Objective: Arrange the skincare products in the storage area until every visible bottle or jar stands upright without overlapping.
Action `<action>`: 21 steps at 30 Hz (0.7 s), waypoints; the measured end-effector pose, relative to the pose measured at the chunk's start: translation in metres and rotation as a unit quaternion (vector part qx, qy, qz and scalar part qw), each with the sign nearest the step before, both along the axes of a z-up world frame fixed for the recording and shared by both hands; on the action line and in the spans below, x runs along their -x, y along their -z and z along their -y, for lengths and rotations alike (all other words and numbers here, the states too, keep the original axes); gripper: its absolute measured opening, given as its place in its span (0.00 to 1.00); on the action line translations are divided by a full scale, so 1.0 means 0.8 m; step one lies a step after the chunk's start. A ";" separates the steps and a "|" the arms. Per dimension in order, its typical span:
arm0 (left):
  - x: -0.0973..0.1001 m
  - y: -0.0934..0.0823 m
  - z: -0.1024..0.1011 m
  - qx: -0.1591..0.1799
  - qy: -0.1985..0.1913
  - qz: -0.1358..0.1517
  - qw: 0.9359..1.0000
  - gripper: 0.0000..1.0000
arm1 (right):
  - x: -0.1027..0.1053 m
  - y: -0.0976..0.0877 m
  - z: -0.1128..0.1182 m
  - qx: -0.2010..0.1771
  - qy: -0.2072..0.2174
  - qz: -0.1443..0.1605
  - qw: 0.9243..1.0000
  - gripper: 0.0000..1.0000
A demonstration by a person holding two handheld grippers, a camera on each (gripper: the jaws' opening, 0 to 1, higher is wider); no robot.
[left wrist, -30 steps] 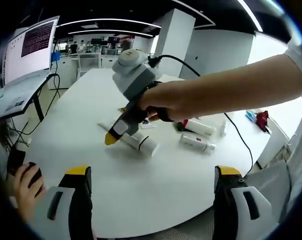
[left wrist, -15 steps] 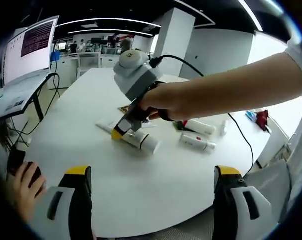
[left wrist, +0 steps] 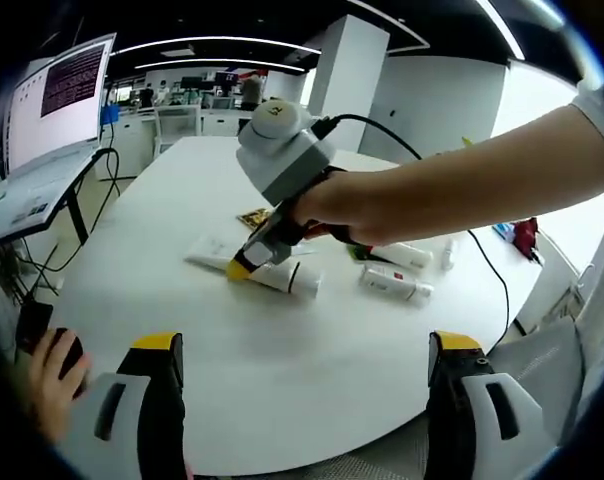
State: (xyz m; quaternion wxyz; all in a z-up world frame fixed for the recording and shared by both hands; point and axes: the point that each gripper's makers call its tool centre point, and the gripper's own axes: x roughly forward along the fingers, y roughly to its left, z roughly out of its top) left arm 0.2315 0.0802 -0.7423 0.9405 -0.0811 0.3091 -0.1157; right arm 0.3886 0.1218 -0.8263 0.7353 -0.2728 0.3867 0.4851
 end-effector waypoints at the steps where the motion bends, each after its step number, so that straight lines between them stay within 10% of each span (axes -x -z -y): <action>1: 0.000 0.000 0.000 0.000 0.000 0.000 1.000 0.95 | 0.000 0.000 0.000 -0.001 0.000 0.000 1.000 0.30; 16: -0.003 -0.007 0.003 0.007 0.004 0.017 1.000 0.96 | 0.009 -0.031 0.011 -0.063 0.022 0.010 0.998 0.30; 21: -0.007 -0.027 0.011 0.058 0.007 0.048 0.997 0.96 | 0.018 -0.043 0.018 -0.090 0.033 0.012 0.995 0.30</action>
